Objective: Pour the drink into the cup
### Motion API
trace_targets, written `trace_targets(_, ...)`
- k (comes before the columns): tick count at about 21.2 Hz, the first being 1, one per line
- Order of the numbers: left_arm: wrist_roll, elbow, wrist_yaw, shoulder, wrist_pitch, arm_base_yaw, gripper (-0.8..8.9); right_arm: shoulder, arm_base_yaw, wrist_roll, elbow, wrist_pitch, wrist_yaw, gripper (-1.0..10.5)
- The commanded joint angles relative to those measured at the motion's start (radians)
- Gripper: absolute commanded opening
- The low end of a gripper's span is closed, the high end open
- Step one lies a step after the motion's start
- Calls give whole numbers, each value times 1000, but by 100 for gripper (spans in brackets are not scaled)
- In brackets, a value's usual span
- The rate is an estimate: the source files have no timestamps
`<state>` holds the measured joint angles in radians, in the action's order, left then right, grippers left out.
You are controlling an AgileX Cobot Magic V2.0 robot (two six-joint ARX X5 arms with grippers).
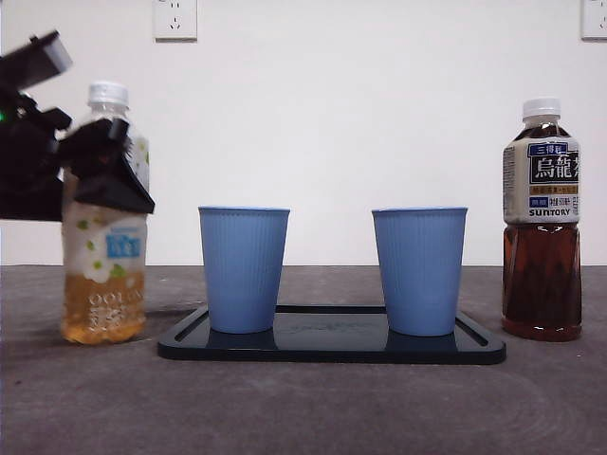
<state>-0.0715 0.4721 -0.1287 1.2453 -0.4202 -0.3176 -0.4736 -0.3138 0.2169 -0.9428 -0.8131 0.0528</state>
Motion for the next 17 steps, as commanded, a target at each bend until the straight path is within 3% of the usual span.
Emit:
trace_targets(1,8,37,0,-71,32,-5,245,-6,-5,7,-16,4,0,442)
trace_targets(6,27,142,-1,-167,301,-8,245,-6,-5,7,-16,4,0,442)
trace_targets(11,127,313,8,-171,589,-21,244,-6,-5,8,-16,4,0,442)
trace_targets(17,255,501,174,-126,860,-66,244,-6,-5,7,-16,4,-1,442)
